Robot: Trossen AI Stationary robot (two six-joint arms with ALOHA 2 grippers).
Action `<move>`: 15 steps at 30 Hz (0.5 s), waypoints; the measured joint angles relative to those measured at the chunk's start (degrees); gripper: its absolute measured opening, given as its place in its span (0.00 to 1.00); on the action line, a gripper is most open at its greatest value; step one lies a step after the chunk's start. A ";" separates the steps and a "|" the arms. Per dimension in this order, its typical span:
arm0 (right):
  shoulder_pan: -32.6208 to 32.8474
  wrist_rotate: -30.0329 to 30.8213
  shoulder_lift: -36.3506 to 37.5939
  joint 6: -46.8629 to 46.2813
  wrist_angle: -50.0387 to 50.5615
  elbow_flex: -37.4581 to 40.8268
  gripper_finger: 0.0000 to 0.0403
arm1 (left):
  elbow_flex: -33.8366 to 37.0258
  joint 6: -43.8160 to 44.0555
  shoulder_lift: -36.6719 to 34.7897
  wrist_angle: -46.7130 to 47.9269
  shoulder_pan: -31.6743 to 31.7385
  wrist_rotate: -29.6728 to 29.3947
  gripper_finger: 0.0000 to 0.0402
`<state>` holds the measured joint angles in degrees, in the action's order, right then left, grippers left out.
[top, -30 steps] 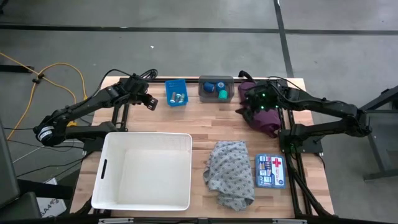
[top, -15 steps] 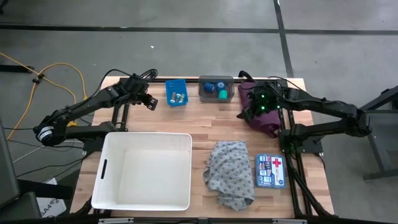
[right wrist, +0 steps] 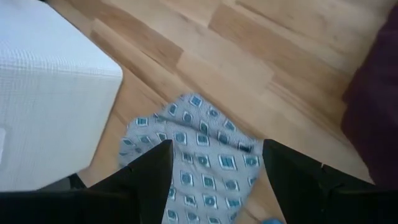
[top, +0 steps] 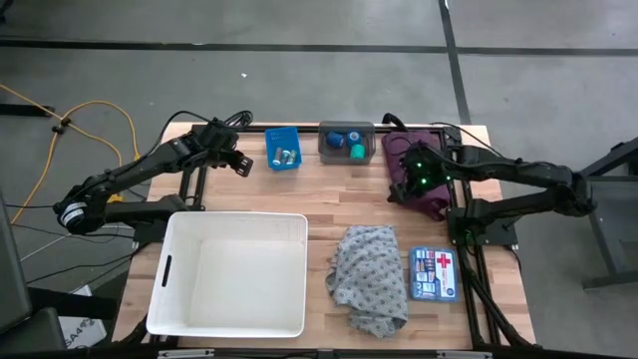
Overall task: Pick & place medical supplies in basket/bin
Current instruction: Put the patient gown into the white bin
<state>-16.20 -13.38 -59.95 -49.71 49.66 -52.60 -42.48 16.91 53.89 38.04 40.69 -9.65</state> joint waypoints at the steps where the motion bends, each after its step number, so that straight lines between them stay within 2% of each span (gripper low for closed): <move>1: 0.46 0.52 0.00 -0.22 0.29 0.00 0.59 | 0.00 0.00 0.00 0.00 0.00 0.00 0.34; 7: 2.40 4.78 -0.43 -1.93 0.70 0.00 0.59 | 0.00 0.00 0.00 -0.01 0.00 0.02 0.34; 15: 2.34 4.34 -0.41 -8.60 0.67 0.00 0.59 | 0.00 0.00 0.00 -0.02 0.00 0.02 0.34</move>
<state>-13.87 -9.03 -60.36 -58.32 50.33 -52.60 -42.48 16.91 53.89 38.02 40.69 -9.63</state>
